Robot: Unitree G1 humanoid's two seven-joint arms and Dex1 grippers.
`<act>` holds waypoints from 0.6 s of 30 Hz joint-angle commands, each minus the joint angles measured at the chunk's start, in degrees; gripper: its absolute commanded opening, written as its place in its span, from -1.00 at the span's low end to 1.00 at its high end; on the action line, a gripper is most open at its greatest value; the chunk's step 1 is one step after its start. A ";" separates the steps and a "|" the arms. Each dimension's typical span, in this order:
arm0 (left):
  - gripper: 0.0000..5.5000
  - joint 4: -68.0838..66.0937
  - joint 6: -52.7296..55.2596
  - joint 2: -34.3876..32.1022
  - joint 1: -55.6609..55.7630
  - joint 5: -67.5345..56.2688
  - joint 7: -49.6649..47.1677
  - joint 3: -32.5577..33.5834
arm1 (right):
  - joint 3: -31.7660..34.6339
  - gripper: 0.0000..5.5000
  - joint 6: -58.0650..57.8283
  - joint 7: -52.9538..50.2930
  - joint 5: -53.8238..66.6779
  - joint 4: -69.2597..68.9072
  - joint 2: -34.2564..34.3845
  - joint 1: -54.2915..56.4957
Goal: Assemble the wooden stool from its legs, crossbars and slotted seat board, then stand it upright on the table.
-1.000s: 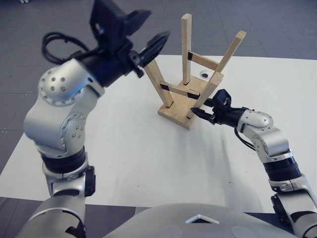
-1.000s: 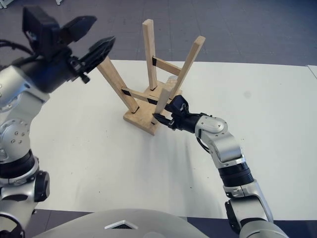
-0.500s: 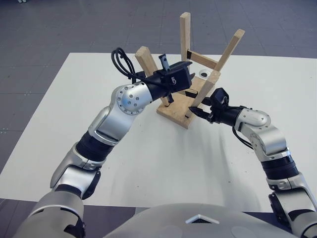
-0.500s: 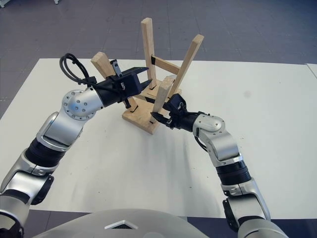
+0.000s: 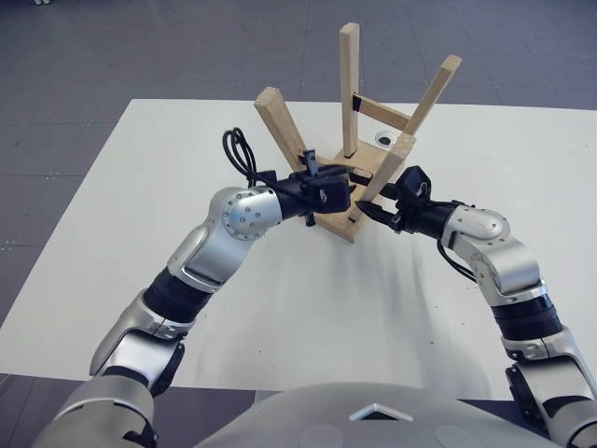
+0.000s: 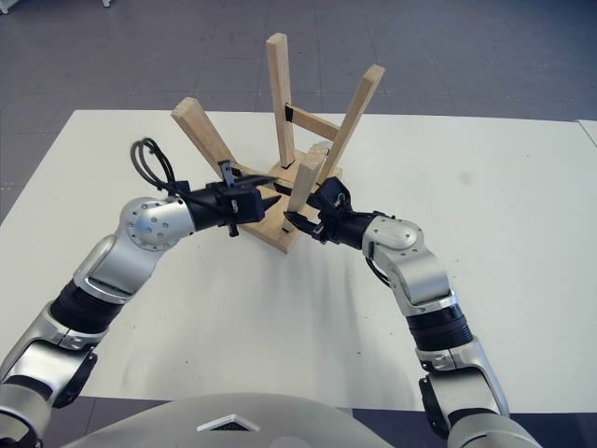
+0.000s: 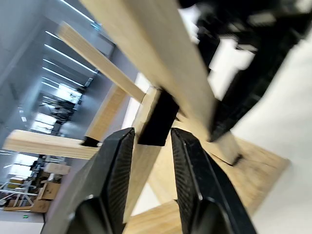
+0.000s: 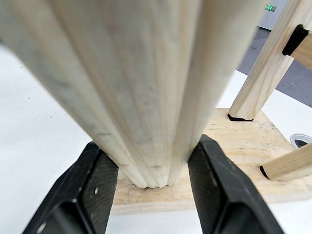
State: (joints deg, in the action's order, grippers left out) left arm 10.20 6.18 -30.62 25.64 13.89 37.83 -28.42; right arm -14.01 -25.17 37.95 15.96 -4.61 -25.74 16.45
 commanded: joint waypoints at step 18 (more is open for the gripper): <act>-0.50 -9.58 -9.18 -0.33 -9.57 -8.95 -19.23 38.44 | -1.40 -0.26 -7.15 3.20 -1.11 -0.70 -4.07 -4.80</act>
State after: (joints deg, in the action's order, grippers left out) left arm 9.37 -2.96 -31.87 17.75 3.61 18.38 12.55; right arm -12.80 -26.66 39.62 16.06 -8.18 -28.43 14.38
